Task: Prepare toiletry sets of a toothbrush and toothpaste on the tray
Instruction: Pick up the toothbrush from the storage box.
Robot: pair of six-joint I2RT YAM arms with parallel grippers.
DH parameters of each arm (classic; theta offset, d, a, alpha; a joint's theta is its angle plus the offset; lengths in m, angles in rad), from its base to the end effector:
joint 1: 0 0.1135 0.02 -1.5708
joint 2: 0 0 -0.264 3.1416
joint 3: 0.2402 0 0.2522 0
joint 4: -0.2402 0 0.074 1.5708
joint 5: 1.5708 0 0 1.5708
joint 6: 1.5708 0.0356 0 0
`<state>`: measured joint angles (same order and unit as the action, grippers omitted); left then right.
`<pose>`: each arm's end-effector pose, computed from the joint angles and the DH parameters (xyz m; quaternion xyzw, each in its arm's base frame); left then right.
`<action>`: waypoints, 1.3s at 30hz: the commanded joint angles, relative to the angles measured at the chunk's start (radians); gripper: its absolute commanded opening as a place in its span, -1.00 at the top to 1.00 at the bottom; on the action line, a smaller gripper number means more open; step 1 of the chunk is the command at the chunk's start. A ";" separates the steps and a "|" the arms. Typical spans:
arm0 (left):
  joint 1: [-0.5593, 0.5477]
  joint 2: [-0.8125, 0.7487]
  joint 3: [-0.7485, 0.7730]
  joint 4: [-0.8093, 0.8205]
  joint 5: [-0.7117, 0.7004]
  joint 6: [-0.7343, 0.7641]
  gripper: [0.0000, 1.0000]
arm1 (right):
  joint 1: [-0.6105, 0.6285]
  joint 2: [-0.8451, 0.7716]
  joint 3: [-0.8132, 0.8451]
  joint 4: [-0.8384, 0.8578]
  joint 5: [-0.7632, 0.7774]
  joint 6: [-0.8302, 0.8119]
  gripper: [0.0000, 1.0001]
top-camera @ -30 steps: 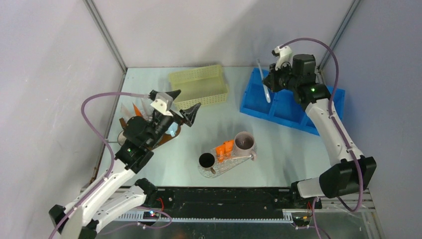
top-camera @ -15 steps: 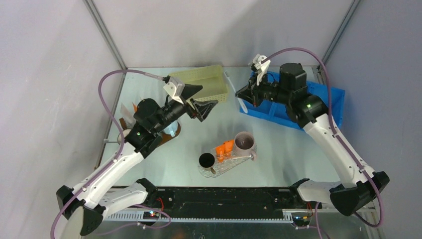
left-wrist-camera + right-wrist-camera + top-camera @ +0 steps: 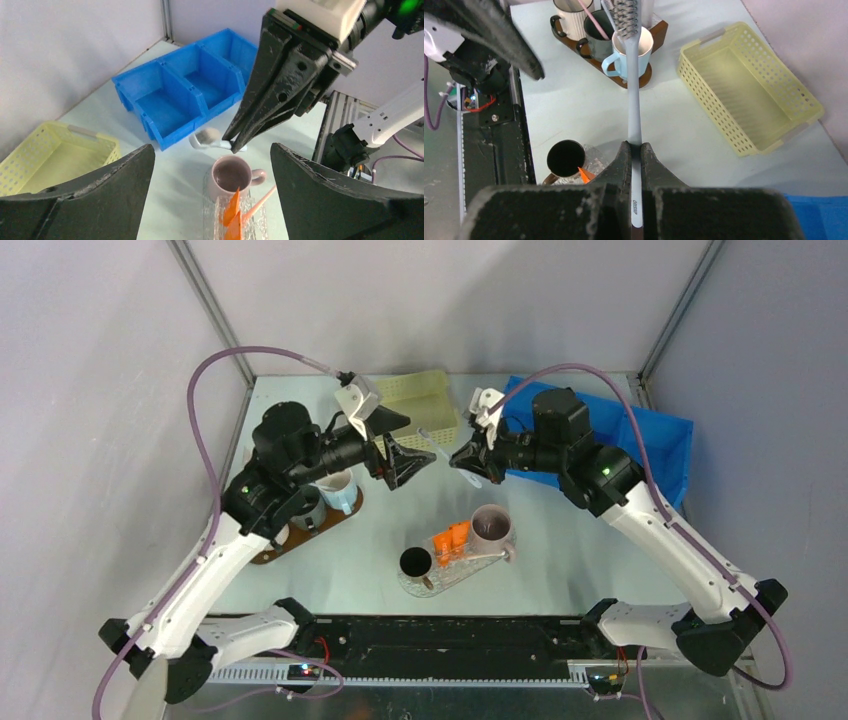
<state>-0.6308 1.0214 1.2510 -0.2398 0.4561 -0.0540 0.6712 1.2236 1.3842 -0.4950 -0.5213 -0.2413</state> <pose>0.1627 -0.1383 0.4517 0.3494 0.6185 -0.3814 0.5916 0.1937 0.1765 0.4257 -0.4810 0.6411 0.3246 0.5023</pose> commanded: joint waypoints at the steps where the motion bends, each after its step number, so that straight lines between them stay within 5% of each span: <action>1: 0.012 0.024 0.148 -0.279 -0.039 0.033 -0.85 | 0.051 -0.027 -0.012 -0.024 0.075 -0.098 1.00; 9: 0.014 0.141 0.352 -0.573 -0.089 -0.089 -0.80 | 0.155 -0.007 -0.026 -0.057 0.213 -0.203 1.00; 19: 0.015 0.265 0.417 -0.723 0.012 -0.096 -0.61 | 0.265 0.030 -0.025 -0.083 0.334 -0.278 1.00; 39: 0.014 0.356 0.407 -0.890 0.171 0.031 0.16 | 0.369 0.079 -0.026 -0.106 0.448 -0.346 1.00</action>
<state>-0.6209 1.3685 1.6306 -1.0996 0.5797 -0.0666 1.0214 1.2995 1.3533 -0.6193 -0.1036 -0.5644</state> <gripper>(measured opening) 0.466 0.030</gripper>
